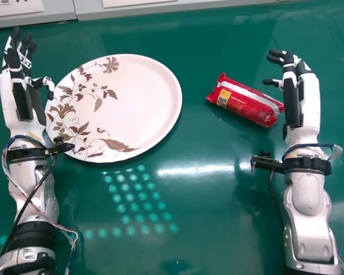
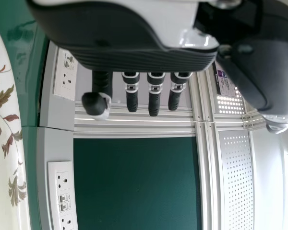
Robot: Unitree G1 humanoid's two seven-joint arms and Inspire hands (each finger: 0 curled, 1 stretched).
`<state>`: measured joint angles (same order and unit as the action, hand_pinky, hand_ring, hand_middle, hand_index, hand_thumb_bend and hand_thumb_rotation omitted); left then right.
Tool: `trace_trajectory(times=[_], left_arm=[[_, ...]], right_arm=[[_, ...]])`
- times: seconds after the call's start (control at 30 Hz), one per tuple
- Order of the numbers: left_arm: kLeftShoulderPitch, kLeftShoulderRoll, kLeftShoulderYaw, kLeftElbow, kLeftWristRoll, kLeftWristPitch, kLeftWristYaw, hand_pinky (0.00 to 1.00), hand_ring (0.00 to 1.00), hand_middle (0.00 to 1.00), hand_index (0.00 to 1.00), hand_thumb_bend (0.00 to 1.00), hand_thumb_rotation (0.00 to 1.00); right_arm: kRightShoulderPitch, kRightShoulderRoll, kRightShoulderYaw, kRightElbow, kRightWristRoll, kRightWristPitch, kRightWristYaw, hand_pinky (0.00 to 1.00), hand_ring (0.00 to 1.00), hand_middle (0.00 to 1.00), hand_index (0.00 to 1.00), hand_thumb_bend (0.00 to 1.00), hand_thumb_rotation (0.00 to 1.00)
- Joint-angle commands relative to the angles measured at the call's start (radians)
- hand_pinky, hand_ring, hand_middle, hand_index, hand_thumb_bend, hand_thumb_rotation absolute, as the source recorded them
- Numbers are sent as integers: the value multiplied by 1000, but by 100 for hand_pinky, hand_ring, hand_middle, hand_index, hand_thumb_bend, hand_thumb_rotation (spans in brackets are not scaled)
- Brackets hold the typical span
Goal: Pick up biscuit and place it in the plate
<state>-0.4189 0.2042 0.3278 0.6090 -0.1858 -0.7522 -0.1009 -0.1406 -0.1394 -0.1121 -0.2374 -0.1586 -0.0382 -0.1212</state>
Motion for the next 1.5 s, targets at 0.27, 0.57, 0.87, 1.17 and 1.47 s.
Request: trace_trajectory(times=[0.27,0.57,0.87,1.17,1.47], left_arm=[[87,-22,-4,61,15,10,17,0,100,98,100,96,100],[83,-18,-8,56,15,15,16,0,100,97,100,96,100],[88,-18,-9,56,22,12,19,0,100,97,100,94,100],[90,-16,-10,61,22,2,12,0,100,99,100,92,100],[95,-21,-11,53,21,1,10,0,100,98,100,92,100]], right_arm=[[25,0,-2,-14,-26,-25,-15,62,74,78,75,65,35],[52,-84,6,-66,-181,26,10,78,89,92,89,89,56],[30,-239,12,-92,-299,73,137,77,91,96,94,100,62],[-25,-330,41,-114,-355,205,298,78,93,99,98,100,55],[-126,-451,120,-97,-421,342,510,78,92,98,98,100,57]])
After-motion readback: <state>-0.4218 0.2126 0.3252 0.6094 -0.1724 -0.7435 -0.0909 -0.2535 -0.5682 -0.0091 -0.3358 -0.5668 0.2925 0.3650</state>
